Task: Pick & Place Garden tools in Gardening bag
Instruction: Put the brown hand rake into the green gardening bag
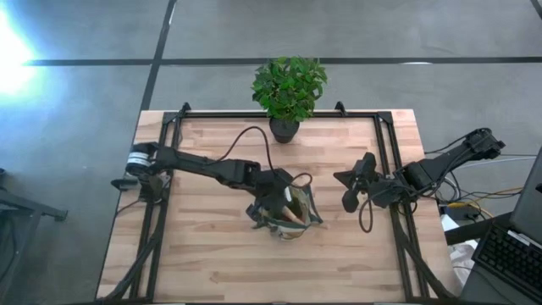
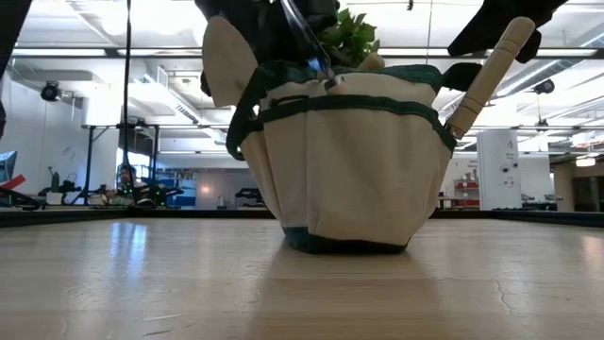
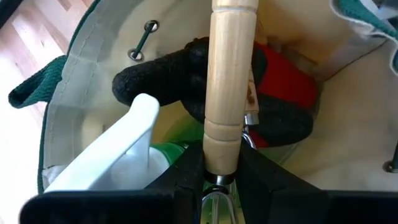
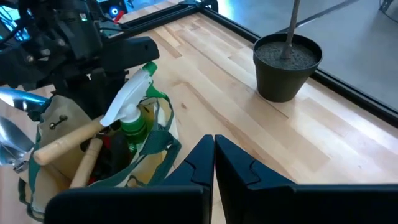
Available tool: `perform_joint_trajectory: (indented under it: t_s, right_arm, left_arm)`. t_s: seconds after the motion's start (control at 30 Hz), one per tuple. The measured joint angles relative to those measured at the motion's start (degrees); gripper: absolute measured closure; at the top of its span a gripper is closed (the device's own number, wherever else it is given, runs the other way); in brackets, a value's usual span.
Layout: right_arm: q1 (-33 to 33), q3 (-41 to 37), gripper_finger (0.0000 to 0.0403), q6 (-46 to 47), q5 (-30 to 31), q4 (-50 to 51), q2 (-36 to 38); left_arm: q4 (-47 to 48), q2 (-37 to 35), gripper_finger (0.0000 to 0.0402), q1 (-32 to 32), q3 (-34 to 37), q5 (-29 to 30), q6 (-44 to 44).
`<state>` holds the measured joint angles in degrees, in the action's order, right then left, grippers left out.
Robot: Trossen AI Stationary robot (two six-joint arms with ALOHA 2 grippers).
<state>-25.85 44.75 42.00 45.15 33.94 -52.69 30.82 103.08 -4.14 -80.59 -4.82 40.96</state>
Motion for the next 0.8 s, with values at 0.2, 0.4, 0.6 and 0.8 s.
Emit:
perform_joint_trajectory:
  t_s: [0.2,0.4,0.6,0.8]
  right_arm:
    - [0.0,-0.07,0.0394,-0.15,0.04,-0.01,0.0]
    - [-0.01,-0.2,0.0394,-0.11,0.02,-0.03,-0.02]
    - [0.0,-0.2,0.0394,-0.06,0.02,-0.08,-0.02]
    - [-0.01,-0.2,0.0394,-0.04,0.0,-0.19,-0.02]
  left_arm:
    - [1.39,0.22,0.0334,-1.44,-1.21,4.59,1.93]
    - [1.3,0.22,0.0334,-2.35,-0.95,6.14,2.18]
    - [2.42,0.22,0.0334,-2.74,-0.79,13.42,2.86]
    - [3.04,0.22,0.0334,-2.7,-0.85,20.52,1.09]
